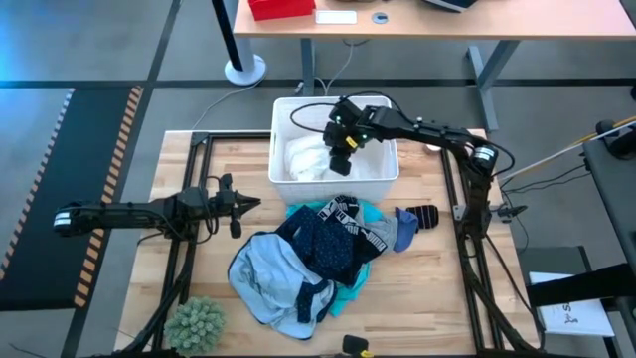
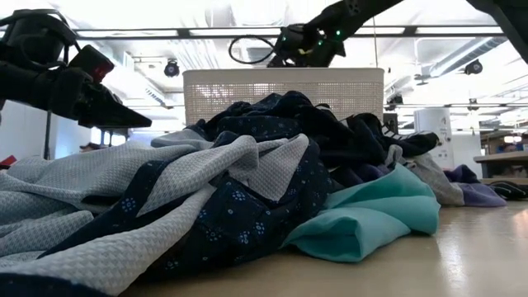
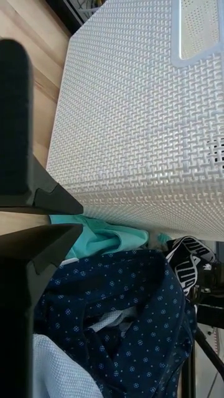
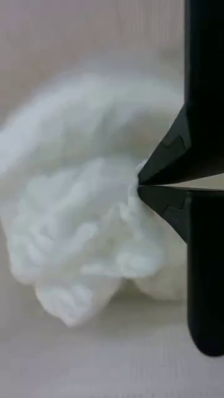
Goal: Sort clothes
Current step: Put the white dress into the white bin, then put the blue socks into the white bin
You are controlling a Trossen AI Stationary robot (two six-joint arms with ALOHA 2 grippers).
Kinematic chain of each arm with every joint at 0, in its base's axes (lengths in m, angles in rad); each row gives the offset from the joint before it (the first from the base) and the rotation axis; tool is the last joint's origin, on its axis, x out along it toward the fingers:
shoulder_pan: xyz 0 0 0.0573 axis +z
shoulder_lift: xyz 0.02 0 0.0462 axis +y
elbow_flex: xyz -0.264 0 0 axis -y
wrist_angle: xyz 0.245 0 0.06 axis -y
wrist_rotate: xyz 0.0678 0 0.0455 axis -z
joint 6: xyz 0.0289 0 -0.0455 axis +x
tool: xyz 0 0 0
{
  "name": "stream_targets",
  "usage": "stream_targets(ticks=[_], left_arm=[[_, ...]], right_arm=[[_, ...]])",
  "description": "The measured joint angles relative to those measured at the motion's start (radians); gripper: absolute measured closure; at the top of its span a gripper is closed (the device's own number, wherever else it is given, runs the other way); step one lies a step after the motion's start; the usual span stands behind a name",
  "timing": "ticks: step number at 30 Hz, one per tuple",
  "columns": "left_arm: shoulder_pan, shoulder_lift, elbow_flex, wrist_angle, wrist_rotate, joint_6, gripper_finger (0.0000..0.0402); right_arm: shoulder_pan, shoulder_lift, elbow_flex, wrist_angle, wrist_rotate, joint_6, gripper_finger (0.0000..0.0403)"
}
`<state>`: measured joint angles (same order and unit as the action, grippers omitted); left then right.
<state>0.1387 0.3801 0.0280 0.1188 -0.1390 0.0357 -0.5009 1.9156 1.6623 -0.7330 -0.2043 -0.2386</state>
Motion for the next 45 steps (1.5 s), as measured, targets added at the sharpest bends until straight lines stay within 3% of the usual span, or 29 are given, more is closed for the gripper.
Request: stream_targets(ticks=[9,29,45], left_arm=[[0.0,0.0,0.0,0.0,0.0,0.0,0.038],[0.0,0.0,0.0,0.0,0.0,0.0,0.038],[0.0,0.0,0.0,0.0,0.0,0.0,0.038]], right_arm=[[-0.009,0.1,-0.062,0.005,0.005,0.041,0.0403],[-0.008,0.16,-0.062,0.003,0.022,0.013,0.0403],[-0.011,-0.067,-0.062,0.053,0.078,-0.042,0.0403]])
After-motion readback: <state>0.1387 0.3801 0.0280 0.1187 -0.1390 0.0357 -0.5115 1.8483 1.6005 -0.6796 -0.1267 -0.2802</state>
